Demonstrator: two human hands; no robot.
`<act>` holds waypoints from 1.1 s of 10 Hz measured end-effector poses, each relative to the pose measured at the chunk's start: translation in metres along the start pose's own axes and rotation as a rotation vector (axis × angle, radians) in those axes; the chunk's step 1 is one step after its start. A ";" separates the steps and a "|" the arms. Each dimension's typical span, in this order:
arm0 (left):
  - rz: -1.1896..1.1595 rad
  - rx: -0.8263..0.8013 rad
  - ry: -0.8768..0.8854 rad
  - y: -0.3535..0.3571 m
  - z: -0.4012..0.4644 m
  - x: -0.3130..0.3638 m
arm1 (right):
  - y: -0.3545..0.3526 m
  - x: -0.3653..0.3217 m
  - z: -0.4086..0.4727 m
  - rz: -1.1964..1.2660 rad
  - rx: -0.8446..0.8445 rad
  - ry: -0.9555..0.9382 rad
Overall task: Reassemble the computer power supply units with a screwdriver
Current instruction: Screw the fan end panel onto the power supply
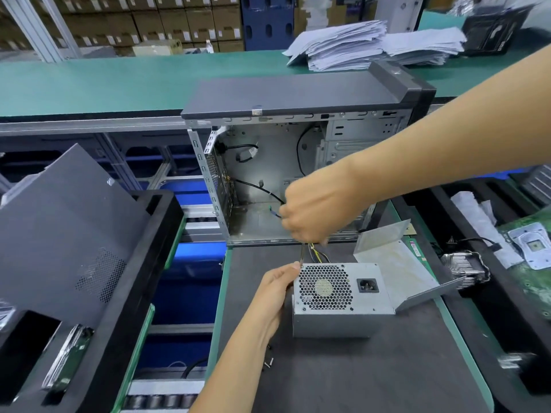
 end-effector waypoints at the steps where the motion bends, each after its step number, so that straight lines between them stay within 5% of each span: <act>1: -0.008 -0.009 0.003 0.001 0.000 0.000 | -0.009 -0.011 0.000 -0.038 -0.014 -0.001; 2: -0.029 -0.006 -0.001 0.002 0.000 0.000 | 0.010 0.001 0.009 0.870 -0.224 0.434; 3: -0.030 0.006 -0.002 0.004 -0.001 -0.001 | 0.043 0.007 0.004 2.037 -0.782 0.940; 4: -0.035 0.020 -0.005 0.004 -0.003 0.000 | 0.050 0.011 -0.002 2.168 -0.825 0.892; 5: -0.018 0.032 -0.015 0.003 -0.001 0.001 | 0.037 0.015 -0.003 1.566 -0.512 0.627; 6: 0.002 0.040 -0.023 0.001 -0.001 0.001 | 0.002 0.011 -0.001 0.401 -0.059 0.190; 7: -0.004 0.027 -0.018 0.002 -0.002 0.000 | -0.018 -0.007 -0.006 -0.027 0.071 -0.018; 8: -0.006 0.024 -0.008 0.004 -0.004 0.000 | -0.011 -0.005 0.004 0.493 -0.094 0.292; 9: -0.014 0.038 -0.004 0.005 -0.005 0.000 | 0.016 0.018 0.011 1.401 -0.349 0.754; 10: -0.025 0.042 -0.002 0.005 -0.004 0.001 | 0.026 0.030 0.005 1.560 -0.441 0.668; 11: -0.028 0.055 -0.010 0.004 -0.002 0.001 | 0.010 0.020 0.001 0.812 -0.255 0.323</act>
Point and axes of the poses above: each hand's wrist, its own z-axis towards the middle knuckle, its own y-axis out of the palm, x = y × z, the point moved 3 cm from there along z, towards the middle knuckle, and after that the axes turned 12 degrees about z, right-handed, at the moved point
